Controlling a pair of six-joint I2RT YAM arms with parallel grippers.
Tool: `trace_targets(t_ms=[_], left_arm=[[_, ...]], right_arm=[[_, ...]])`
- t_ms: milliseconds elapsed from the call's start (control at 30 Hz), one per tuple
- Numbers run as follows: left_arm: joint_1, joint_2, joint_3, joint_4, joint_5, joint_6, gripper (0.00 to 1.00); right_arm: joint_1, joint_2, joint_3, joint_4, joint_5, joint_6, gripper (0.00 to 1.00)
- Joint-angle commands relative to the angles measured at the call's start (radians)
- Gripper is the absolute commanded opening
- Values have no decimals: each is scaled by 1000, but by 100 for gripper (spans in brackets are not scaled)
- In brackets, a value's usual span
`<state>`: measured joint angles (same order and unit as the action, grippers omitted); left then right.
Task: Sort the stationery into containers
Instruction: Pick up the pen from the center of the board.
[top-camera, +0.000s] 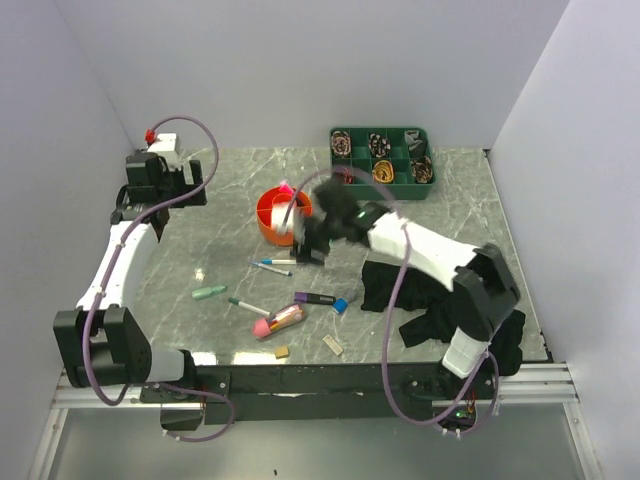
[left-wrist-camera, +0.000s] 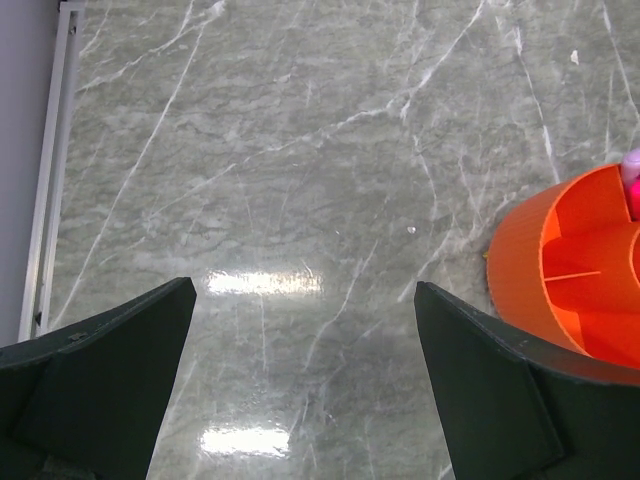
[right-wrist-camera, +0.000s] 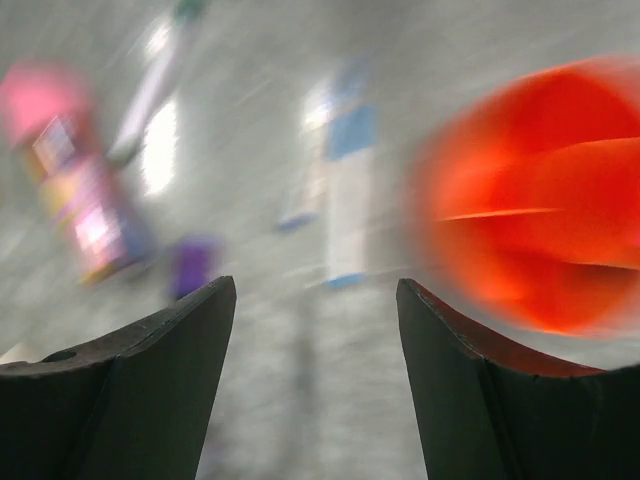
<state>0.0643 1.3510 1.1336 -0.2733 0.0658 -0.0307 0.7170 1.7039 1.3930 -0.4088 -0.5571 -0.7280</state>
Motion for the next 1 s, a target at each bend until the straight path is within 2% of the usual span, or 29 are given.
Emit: trace_targets(t_ms=[0, 167, 300, 633, 733, 833, 867, 967], left_arm=[[3, -73, -35, 62, 14, -37, 99], [3, -111, -72, 60, 19, -41, 99], [3, -131, -104, 56, 19, -46, 99], [5, -168, -140, 36, 9, -43, 100], [8, -171, -140, 29, 11, -44, 99], [11, -170, -138, 26, 11, -43, 99], [11, -167, -138, 26, 12, -41, 99], [11, -156, -132, 23, 17, -38, 99]], right_arm=[[102, 75, -101, -292, 134, -146, 73], [147, 148, -91, -280, 218, -110, 69], [174, 175, -104, -240, 249, -96, 69], [219, 261, -57, -220, 212, -48, 69], [225, 276, -46, -200, 198, -16, 61], [225, 295, -35, -209, 187, -5, 40], [225, 298, -31, -229, 184, -7, 25], [214, 301, -6, -295, 171, -27, 4]])
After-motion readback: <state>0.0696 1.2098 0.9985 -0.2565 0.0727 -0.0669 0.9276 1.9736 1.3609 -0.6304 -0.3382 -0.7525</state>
